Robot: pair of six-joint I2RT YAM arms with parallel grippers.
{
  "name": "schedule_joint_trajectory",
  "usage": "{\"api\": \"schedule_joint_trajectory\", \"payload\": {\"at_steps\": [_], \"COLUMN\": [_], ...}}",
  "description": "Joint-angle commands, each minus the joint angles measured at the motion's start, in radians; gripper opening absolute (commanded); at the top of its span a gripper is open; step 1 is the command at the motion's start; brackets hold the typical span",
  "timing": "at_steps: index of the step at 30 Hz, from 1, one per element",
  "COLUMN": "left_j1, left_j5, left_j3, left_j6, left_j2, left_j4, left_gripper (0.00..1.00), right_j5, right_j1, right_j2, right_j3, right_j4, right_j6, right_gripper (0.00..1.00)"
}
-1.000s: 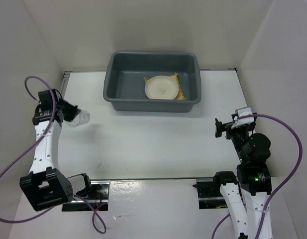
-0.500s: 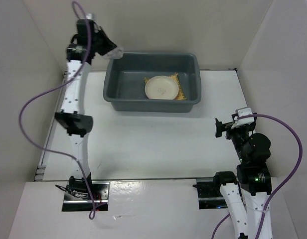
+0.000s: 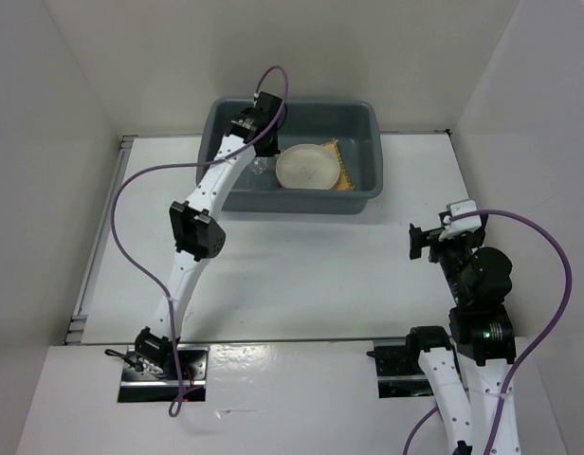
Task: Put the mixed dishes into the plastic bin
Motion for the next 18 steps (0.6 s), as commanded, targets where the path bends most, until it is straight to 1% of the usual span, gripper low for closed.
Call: {"api": "schedule_joint_trajectory", "payload": {"at_steps": [1,5,6,8,11,14,15,18], "left_j1": [0.046,0.064,0.064,0.055,0.055,0.055,0.084,0.113], "left_j5": [-0.101,-0.101,-0.091,-0.091,-0.123,-0.173,-0.174,-0.163], "left_j3": [0.056,0.067,0.094,0.107,0.107,0.047,0.047,0.013], "left_j6": [0.061,0.070,0.070,0.079,0.105,0.133,0.142,0.151], "left_j2": [-0.001,0.027,0.027,0.006,-0.040,-0.063,-0.063,-0.037], "left_j4": [0.070,0.080,0.080,0.080,0.139,0.198,0.198,0.198], "left_gripper": [0.00,0.00,0.00,0.00,0.00,0.00,0.00,0.00], "right_j5": [0.010,0.010,0.010,0.010,0.010,0.010,0.010,0.010], "right_j1": [0.009,0.009,0.009,0.009,0.009,0.009,0.009,0.009], "right_j2": [0.027,0.048,0.057,0.057,0.066,0.067,0.067,0.076], "right_j3": [0.000,0.000,0.000,0.000,0.000,0.000,0.000,0.000], "right_j4": [0.026,0.026,0.026,0.026,0.026,0.026,0.026,0.026], "right_j6": [-0.006,-0.006,-0.006,-0.006,-0.006,-0.006,-0.006,-0.006], "right_gripper": [0.99,0.99,0.99,0.99,0.99,0.99,0.99,0.99]}}
